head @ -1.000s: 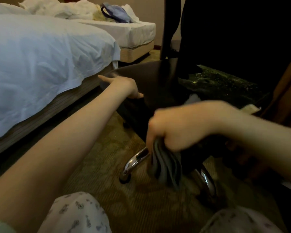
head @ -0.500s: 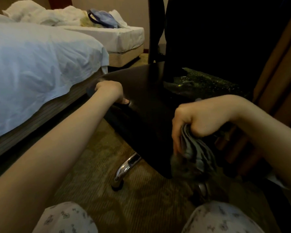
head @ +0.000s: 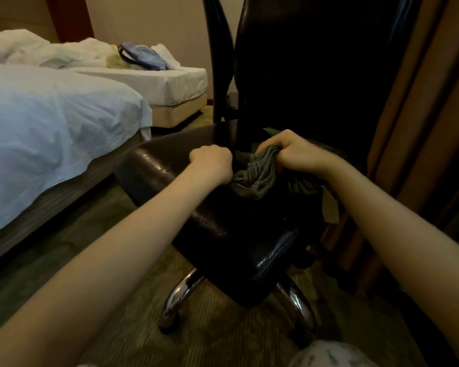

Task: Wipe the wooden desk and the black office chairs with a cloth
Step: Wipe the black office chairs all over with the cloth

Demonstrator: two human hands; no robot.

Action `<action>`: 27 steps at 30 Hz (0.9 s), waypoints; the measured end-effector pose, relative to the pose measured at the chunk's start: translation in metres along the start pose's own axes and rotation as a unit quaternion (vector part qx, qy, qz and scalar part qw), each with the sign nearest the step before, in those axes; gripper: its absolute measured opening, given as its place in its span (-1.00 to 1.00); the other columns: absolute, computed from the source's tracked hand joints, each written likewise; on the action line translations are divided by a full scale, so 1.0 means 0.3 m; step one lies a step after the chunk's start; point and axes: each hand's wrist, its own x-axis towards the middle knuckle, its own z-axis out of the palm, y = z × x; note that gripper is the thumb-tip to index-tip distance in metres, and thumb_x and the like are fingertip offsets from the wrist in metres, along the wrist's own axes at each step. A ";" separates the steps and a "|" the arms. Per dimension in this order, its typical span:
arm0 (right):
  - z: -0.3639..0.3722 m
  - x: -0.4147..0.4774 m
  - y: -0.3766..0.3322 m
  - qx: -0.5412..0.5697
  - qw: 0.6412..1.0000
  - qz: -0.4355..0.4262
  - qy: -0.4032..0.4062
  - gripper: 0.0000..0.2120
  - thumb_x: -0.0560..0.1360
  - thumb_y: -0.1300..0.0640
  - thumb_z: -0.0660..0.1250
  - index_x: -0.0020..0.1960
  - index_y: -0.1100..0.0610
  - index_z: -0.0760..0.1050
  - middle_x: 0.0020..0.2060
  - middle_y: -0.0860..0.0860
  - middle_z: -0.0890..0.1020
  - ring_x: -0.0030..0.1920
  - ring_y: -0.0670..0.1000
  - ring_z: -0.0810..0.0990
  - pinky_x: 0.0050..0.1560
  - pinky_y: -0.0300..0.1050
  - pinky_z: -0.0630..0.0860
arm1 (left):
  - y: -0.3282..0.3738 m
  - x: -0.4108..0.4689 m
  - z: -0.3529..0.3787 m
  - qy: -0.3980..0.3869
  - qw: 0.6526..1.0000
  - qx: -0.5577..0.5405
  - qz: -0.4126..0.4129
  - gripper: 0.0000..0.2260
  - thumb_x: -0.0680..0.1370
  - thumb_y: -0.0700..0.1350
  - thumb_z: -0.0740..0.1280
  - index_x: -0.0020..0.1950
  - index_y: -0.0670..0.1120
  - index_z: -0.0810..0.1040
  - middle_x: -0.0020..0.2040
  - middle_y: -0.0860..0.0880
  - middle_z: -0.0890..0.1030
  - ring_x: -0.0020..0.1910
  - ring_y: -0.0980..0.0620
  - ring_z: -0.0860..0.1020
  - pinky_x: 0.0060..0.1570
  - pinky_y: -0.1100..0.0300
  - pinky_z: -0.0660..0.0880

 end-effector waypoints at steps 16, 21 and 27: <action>-0.047 -0.024 -0.025 -0.038 0.966 -0.044 -0.253 -0.62 0.23 0.45 0.19 -0.13 0.16 0.66 -0.08 0.16 0.68 0.04 0.16 0.63 0.09 0.21 0.52 | -0.004 0.078 0.027 -0.044 0.998 -0.023 -0.036 -0.64 0.60 0.05 0.21 0.25 -0.18 0.46 0.12 -0.16 0.51 0.14 -0.17 0.49 -0.04 0.06 0.34; -0.108 0.030 0.037 0.065 0.993 0.015 -0.094 -0.55 0.38 0.57 0.15 -0.14 0.09 0.63 -0.17 0.17 0.66 -0.13 0.03 0.65 -0.11 0.02 0.57 | -0.016 0.101 0.009 -0.047 0.998 -0.024 -0.036 -0.73 0.59 -0.06 0.25 0.21 -0.18 0.46 0.11 -0.15 0.51 0.14 -0.19 0.49 -0.02 0.04 0.34; 0.124 0.130 0.049 -0.250 0.967 0.051 -0.001 -0.53 0.46 0.20 0.29 0.35 -0.07 0.43 0.24 0.02 0.52 0.27 0.09 0.44 0.25 0.12 0.40 | -0.019 0.140 0.005 -0.095 0.993 0.020 -0.065 -0.66 0.59 -0.17 0.20 0.36 -0.18 0.37 0.30 -0.21 0.42 0.28 -0.23 0.40 0.28 -0.11 0.34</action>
